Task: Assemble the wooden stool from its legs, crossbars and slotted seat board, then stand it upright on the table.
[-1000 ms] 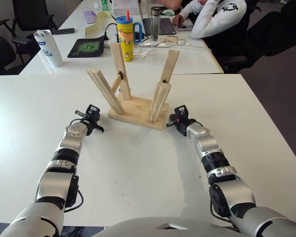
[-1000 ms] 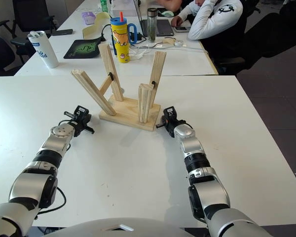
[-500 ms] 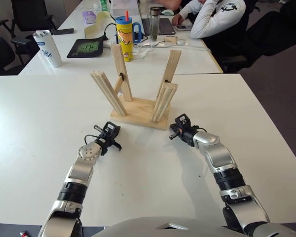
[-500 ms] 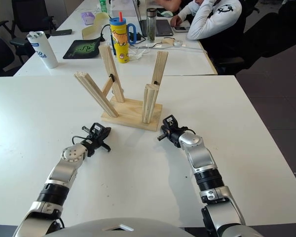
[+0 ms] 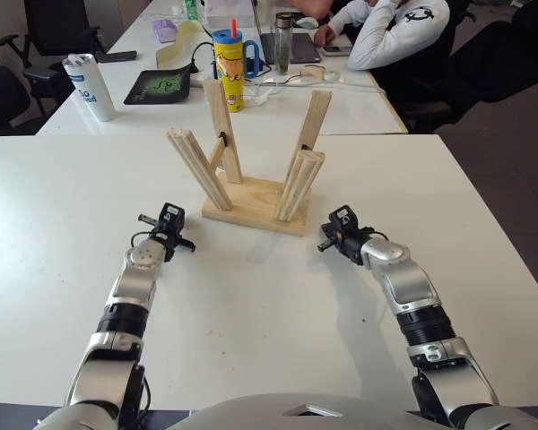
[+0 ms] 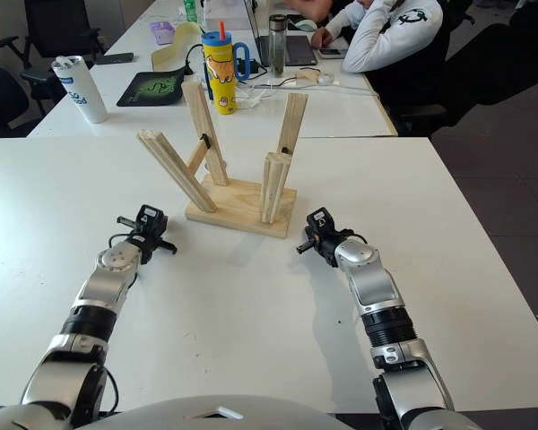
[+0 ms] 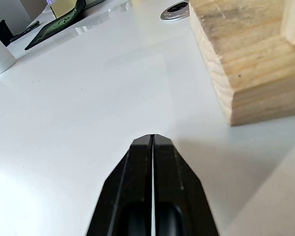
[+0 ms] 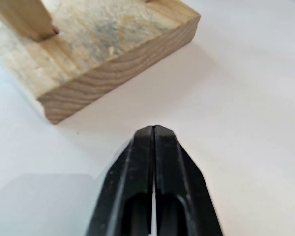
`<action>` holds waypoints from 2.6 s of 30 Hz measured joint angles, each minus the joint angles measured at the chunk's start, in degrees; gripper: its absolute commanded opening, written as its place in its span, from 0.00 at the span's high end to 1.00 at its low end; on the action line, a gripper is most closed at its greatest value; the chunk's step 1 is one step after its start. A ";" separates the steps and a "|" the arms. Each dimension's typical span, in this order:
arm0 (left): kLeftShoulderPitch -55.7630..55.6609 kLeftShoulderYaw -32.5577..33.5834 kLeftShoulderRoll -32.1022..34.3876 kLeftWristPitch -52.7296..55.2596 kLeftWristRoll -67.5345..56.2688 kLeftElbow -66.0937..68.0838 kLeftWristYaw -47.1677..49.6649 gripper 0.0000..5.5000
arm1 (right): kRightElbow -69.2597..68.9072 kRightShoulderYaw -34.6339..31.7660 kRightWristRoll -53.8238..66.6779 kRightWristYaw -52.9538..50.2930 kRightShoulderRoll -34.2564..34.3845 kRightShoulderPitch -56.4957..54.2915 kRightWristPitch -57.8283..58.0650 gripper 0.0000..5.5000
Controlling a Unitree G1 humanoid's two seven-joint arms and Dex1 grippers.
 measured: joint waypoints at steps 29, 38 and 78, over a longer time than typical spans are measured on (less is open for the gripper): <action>10.12 -4.65 -5.48 5.63 -0.17 -17.05 -0.84 1.00 | 13.82 1.08 -5.64 -5.21 -1.53 -5.22 -12.30 1.00; 11.27 -5.72 -8.60 14.22 0.78 -23.07 2.14 1.00 | 19.73 0.37 -4.20 -4.43 -0.30 -5.58 -21.92 1.00; -0.95 3.55 -12.44 33.66 -7.79 -62.36 4.03 1.00 | -1.38 -2.61 4.11 -0.04 2.80 -3.94 -20.34 1.00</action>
